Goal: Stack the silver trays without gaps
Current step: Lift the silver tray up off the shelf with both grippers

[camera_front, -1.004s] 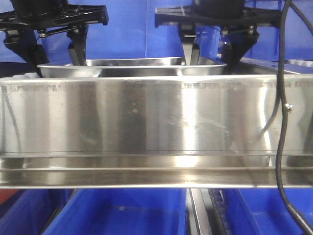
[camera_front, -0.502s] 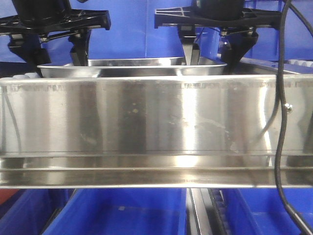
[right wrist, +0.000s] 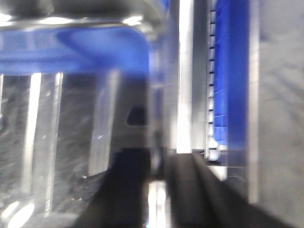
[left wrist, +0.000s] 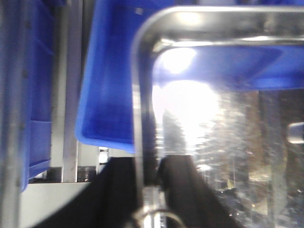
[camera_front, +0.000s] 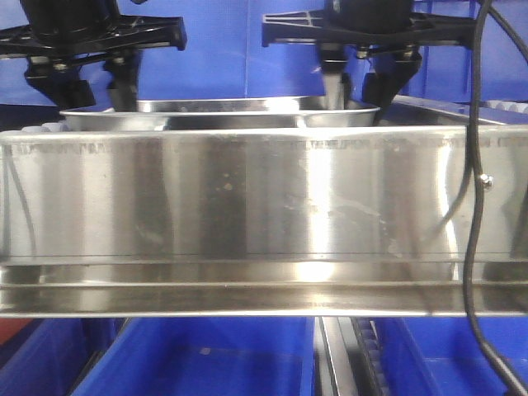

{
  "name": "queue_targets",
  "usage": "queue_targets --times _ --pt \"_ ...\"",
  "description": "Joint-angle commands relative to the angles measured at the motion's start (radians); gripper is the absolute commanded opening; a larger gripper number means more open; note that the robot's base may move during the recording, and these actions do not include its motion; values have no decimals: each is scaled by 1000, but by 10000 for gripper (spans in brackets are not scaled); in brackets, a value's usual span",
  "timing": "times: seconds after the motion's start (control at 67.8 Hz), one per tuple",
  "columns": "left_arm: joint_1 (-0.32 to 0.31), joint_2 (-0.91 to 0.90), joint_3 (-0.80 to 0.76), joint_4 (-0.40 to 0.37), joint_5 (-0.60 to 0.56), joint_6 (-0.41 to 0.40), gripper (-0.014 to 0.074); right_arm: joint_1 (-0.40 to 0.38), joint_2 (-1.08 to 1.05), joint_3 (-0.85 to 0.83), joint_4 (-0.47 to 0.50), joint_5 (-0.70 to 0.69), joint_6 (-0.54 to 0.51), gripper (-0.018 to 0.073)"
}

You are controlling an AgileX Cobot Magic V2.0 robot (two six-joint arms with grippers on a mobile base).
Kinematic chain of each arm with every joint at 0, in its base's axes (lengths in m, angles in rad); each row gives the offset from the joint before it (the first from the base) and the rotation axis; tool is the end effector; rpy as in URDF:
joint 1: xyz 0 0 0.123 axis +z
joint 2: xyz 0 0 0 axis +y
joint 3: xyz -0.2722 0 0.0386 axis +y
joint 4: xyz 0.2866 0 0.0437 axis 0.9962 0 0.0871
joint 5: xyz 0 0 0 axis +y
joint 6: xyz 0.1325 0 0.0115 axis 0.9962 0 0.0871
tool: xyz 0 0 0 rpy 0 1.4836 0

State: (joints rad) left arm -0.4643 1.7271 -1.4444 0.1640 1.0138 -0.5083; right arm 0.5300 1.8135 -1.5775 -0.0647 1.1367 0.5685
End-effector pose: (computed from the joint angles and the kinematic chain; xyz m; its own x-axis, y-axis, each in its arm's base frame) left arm 0.3795 -0.1694 0.2249 -0.9246 0.0104 -0.3808 0.0231 0.9993 -0.0288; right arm 0.3742 0.2102 0.2260 -0.9621 0.0324 -0.2709 0.0062 0.9952 0.0972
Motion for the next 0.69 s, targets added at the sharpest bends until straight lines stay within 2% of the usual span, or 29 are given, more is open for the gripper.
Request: queue_targets --times 0.0,0.399,0.502,0.59,0.679 --pt "4 1 0 -8 10 2 -31 1 4 -3 -3 7 -4 -23" --pt "1 -6 -29 -20 29 -6 -16 1 -22 -5 -6 -16 -2 -23" --pt "-9 -47 -59 -20 31 -29 -16 3 -66 -5 -20 -16 35 -23" --pt "-30 -95 -66 1 31 -59 -16 3 -109 -5 -29 -16 47 -23" --pt "-70 -156 -66 74 48 -130 -16 9 -161 -5 -44 -16 71 -23"
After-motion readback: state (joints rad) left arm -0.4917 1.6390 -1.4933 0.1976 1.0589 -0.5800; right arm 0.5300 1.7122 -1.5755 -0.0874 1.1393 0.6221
